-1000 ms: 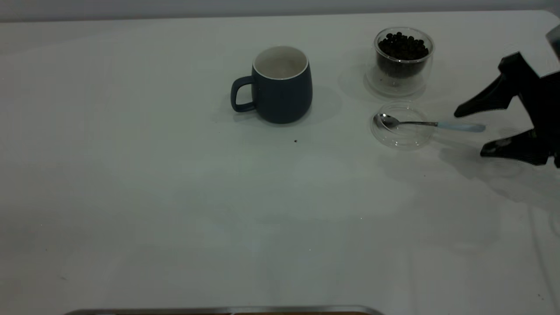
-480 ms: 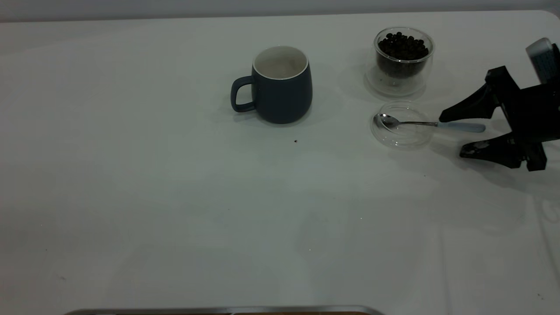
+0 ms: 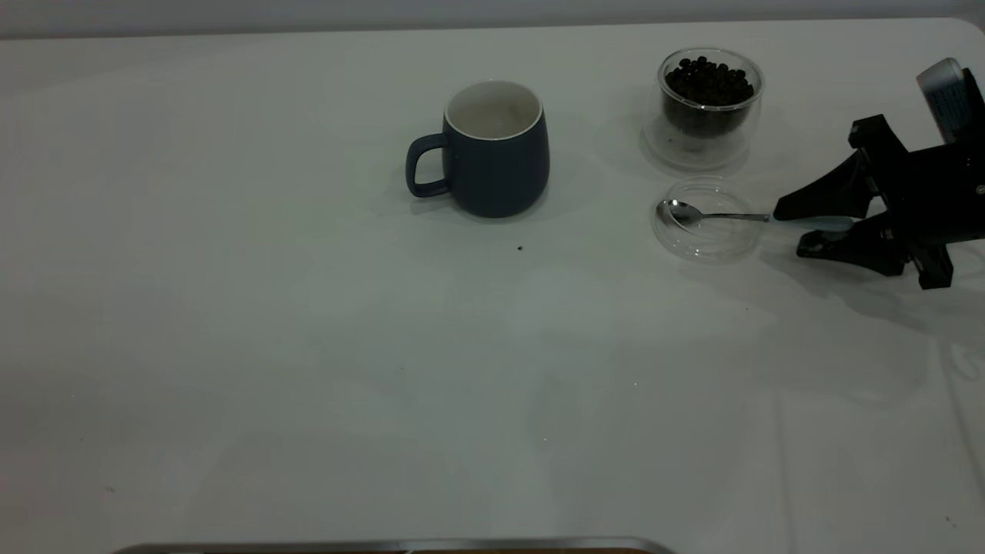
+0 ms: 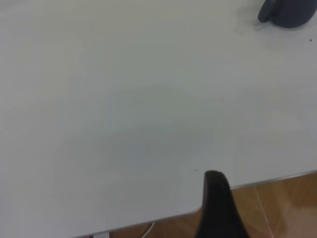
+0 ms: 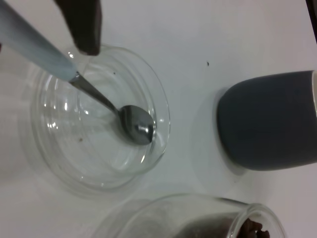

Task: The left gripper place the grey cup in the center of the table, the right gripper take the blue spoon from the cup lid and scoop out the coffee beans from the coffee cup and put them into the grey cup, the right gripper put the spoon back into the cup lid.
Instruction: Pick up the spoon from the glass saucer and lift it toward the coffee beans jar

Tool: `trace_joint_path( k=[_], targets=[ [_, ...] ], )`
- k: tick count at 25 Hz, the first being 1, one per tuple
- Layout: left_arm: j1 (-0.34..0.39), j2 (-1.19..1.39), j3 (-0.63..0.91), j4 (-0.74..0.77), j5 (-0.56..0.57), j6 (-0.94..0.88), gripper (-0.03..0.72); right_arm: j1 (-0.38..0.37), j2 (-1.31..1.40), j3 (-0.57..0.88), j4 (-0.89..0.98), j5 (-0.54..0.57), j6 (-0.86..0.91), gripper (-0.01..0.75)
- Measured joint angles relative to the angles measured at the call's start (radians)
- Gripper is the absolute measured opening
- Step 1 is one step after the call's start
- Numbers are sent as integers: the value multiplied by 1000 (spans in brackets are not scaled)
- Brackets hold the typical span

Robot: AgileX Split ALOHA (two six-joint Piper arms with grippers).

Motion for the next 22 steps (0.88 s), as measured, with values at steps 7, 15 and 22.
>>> trace_joint_path(
  k=[7, 15, 22],
  targets=[
    [0, 0, 0, 0, 0, 0, 555, 0, 0, 0, 0, 5, -24, 239],
    [0, 0, 0, 0, 0, -1, 555, 0, -31, 0, -41, 44, -29, 142],
    [0, 0, 0, 0, 0, -3, 555, 0, -111, 33, -145, 20, 21, 112]
  ],
)
